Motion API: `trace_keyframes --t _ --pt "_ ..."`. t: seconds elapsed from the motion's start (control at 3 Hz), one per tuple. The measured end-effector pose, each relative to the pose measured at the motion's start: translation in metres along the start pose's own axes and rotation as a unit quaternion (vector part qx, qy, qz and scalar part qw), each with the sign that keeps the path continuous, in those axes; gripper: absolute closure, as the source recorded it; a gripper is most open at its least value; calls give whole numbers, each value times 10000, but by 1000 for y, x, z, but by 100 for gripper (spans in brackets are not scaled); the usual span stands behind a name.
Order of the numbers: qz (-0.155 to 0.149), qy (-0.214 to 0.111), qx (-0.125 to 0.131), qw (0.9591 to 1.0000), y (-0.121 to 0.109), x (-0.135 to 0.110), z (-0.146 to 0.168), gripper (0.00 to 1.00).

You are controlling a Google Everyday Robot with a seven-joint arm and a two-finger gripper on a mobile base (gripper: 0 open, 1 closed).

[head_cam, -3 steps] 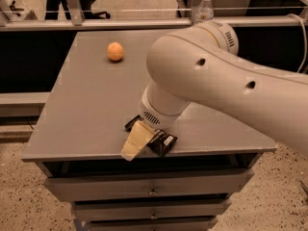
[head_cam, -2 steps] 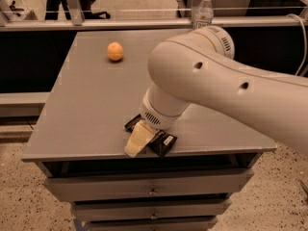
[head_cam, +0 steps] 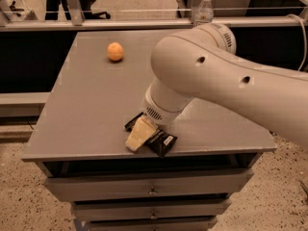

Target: Move rxbar chocolate near orange

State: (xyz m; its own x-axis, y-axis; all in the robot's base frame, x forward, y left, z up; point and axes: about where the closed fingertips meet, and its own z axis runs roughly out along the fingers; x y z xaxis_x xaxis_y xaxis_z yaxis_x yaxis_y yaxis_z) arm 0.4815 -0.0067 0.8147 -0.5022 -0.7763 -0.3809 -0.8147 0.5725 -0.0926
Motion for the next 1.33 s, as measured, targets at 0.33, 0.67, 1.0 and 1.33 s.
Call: trace_keyframes --t 0.33,0.67,1.0,1.33 --pt "1 0 -1 10000 -1 -3 -8 88" --pt "2 0 -1 10000 -1 -5 -13 100" --pt "-20 -38 -16 10000 -6 -6 -14 100" --pt "-146 -369 34 9992 -51 -9 -29 100"
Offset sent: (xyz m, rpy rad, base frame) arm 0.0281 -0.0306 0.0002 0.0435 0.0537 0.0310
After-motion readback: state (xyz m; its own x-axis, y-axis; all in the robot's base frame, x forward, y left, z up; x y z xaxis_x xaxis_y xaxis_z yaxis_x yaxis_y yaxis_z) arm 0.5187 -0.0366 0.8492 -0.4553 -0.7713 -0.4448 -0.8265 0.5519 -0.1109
